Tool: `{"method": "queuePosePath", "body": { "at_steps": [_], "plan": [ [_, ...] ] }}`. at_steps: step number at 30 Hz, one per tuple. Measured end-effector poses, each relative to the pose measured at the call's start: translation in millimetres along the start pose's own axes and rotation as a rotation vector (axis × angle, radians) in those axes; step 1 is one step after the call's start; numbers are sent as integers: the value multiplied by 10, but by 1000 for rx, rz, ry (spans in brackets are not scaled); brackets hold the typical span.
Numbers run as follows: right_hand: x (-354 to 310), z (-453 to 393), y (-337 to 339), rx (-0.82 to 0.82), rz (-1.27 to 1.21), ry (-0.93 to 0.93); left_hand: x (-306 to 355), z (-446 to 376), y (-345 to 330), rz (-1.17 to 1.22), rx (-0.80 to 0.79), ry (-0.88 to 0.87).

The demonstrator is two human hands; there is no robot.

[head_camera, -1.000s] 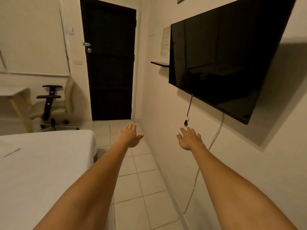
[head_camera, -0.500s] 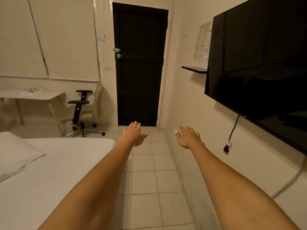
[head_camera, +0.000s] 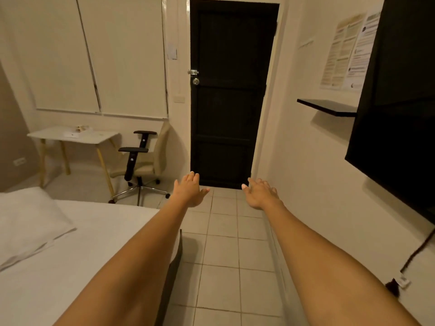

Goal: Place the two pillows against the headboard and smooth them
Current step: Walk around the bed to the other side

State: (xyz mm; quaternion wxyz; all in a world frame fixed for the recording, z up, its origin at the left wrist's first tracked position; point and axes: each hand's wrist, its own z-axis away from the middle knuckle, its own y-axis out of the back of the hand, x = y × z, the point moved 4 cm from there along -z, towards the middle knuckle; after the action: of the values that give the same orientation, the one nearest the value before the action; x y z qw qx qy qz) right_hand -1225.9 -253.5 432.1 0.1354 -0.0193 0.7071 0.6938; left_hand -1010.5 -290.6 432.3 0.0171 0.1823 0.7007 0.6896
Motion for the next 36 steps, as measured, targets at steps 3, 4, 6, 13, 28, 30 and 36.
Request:
{"method": "queuePosePath", "body": {
  "at_steps": [3, 4, 6, 13, 28, 30, 36],
  "plan": [
    [-92, -484, -46, -15, -7, 17, -134, -456, 7, 3, 2, 10],
    [-118, -650, -59, -16, -10, 17, -178, -611, -6, 0, 3, 17],
    [-186, -1024, -55, -7, -9, 17, -272, -956, -23, -7, 1, 23],
    [-382, -2358, -19, 10, -34, -6, -578, -2324, 72, -22, -11, 8],
    [-351, -4929, -302, -35, -30, 2, -1081, -4746, -250, -49, -51, 23],
    [-336, -5312, -340, -39, -24, 19, -1131, -5135, -274, -51, -37, 50],
    [-233, -6419, -377, -88, 24, 65, -1142, -6128, -360, -44, -41, 99]
  ]
}}
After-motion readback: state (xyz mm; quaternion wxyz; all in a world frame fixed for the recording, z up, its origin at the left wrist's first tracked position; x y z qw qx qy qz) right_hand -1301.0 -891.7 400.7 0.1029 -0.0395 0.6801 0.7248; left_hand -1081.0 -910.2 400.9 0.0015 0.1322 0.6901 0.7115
